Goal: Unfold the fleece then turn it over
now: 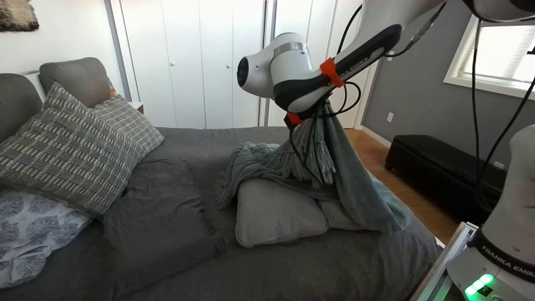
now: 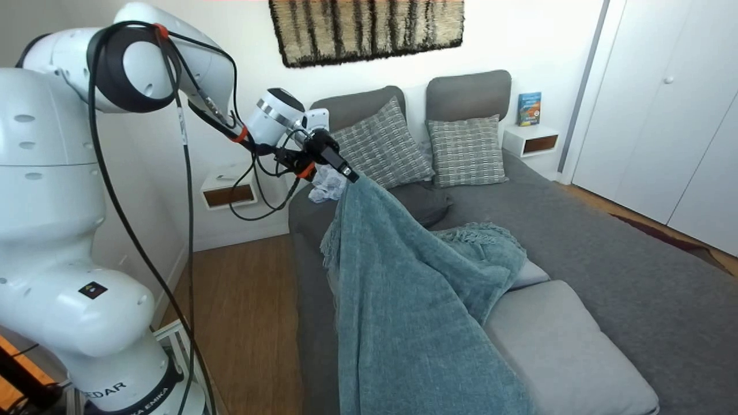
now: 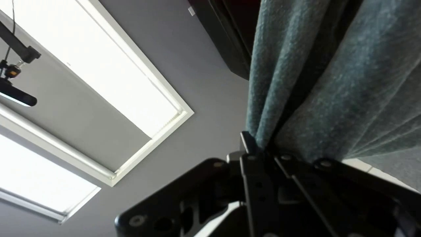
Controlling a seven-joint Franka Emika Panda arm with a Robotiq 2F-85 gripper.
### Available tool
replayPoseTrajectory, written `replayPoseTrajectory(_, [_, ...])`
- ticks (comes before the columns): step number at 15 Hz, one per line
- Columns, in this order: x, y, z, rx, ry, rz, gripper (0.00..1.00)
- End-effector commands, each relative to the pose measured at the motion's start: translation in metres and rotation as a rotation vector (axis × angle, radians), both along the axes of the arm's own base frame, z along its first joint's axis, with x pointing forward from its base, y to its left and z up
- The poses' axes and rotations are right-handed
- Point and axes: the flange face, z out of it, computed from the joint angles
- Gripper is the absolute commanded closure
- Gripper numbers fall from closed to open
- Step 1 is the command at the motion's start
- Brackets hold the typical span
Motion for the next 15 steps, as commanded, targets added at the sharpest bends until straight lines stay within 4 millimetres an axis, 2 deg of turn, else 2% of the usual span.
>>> replayPoseTrajectory(1, [-0.002,0.0,0.002,0.0,-0.003,-0.003,0.94])
replayPoseTrajectory(3, [-0.004,-0.001,-0.002,-0.005,-0.005,-0.005,0.94])
replayPoseTrajectory(4, [-0.005,-0.001,-0.004,-0.007,-0.004,-0.005,0.99])
replayPoseTrajectory(6, [0.009,-0.017,0.015,-0.112,-0.072,-0.056,0.99])
replayPoseTrajectory(8, [0.028,-0.048,0.059,-0.162,-0.151,-0.104,0.99])
replayPoseTrajectory(11, [0.053,-0.08,0.12,-0.214,-0.286,-0.178,0.99])
replayPoseTrajectory(13, [0.067,-0.093,0.162,-0.227,-0.385,-0.223,0.99])
replayPoseTrajectory(15, [0.074,-0.1,0.204,-0.234,-0.481,-0.259,0.99])
